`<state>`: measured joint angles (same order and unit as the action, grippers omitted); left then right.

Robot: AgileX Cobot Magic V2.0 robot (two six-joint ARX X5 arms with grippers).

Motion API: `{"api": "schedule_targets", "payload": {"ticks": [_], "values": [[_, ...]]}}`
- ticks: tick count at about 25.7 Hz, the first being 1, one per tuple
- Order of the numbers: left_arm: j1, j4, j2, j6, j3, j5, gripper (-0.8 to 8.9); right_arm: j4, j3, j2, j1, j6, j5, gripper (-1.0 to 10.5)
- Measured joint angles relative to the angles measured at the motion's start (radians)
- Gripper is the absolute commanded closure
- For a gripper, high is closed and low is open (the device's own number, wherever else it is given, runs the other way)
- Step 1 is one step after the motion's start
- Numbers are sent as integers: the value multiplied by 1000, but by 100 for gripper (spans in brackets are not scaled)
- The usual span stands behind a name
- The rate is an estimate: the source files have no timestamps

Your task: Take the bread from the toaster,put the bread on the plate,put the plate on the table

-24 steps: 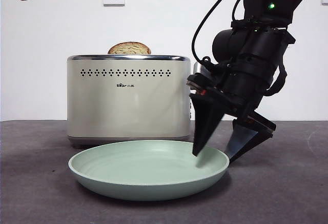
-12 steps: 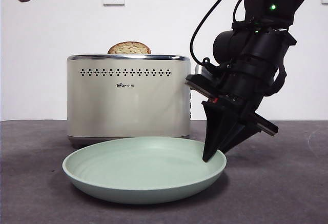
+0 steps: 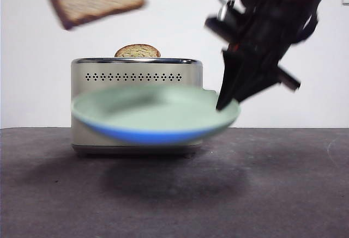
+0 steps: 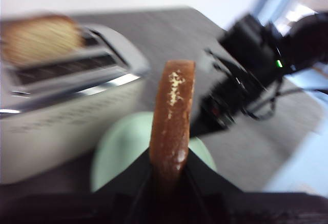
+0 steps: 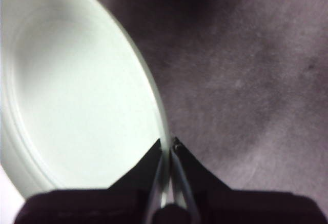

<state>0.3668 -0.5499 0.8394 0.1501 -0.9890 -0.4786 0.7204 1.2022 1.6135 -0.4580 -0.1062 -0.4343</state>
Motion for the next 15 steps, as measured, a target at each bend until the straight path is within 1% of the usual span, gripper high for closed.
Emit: {"api": "schedule_targets", "payload": {"ticks": [4,7,12,15], "values": [[0,48,114,38,0,-182,821,46,0,-78,0,-2,0,962],[0,82,202,62,0,-284,821,70,0,-124,0,-2,1,962],[1,156,381,106,0,-402,821,107,0,-181,0,-3,0,962],[12,179,476,125,0,-404,821,139,0,-186,0,-3,1,962]]}}
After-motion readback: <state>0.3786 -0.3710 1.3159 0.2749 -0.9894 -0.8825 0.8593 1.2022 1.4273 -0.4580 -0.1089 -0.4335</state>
